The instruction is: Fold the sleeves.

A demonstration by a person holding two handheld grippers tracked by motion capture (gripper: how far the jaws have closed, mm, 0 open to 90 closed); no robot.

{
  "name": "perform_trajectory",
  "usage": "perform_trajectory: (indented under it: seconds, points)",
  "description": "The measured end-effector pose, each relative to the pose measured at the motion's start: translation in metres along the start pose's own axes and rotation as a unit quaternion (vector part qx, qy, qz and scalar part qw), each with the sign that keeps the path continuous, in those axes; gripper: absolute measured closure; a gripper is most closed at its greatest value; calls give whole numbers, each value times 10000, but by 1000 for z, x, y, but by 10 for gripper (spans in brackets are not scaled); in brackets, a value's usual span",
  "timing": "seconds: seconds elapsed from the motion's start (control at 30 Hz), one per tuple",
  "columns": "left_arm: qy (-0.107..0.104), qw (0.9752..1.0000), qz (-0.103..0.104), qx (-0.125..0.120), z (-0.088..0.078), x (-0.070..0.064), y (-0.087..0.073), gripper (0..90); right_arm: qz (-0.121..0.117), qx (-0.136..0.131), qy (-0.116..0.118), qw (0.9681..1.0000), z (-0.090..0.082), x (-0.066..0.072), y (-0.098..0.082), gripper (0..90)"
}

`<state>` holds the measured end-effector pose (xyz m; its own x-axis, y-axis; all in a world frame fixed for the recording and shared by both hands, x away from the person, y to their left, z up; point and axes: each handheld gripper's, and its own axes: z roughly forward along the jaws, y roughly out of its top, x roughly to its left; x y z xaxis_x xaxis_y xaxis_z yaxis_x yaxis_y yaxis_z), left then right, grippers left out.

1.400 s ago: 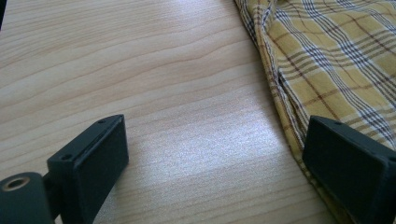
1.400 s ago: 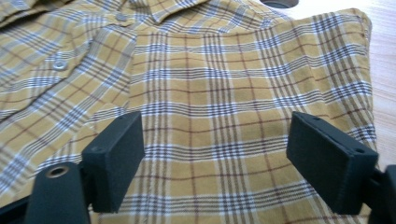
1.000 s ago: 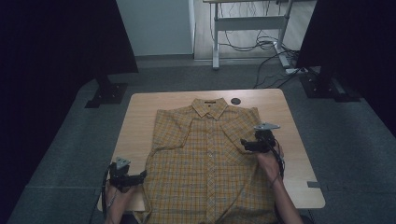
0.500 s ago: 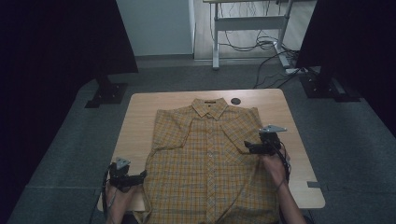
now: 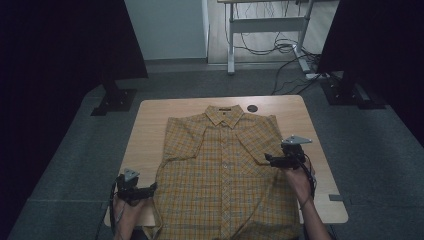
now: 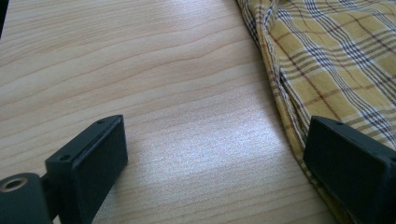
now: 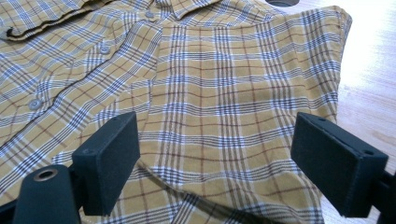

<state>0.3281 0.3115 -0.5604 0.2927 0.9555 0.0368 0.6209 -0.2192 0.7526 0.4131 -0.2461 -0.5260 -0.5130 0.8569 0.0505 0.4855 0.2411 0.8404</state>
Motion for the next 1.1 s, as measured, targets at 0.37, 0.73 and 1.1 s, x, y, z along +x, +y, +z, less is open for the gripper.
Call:
perform_trajectory:
  seconds: [0.37,0.73,1.1]
  points:
    - [-1,10000,-4,-2,0,0,0,67,-36,9,-2,10000,-13,0,-5,132]
    - [18,10000,-20,1,0,-1,0,66,69,-27,-127,9999,-37,-6,-20,118]
    - [25,10000,-34,0,0,-1,0,65,272,51,-323,9991,-57,-17,-49,109]
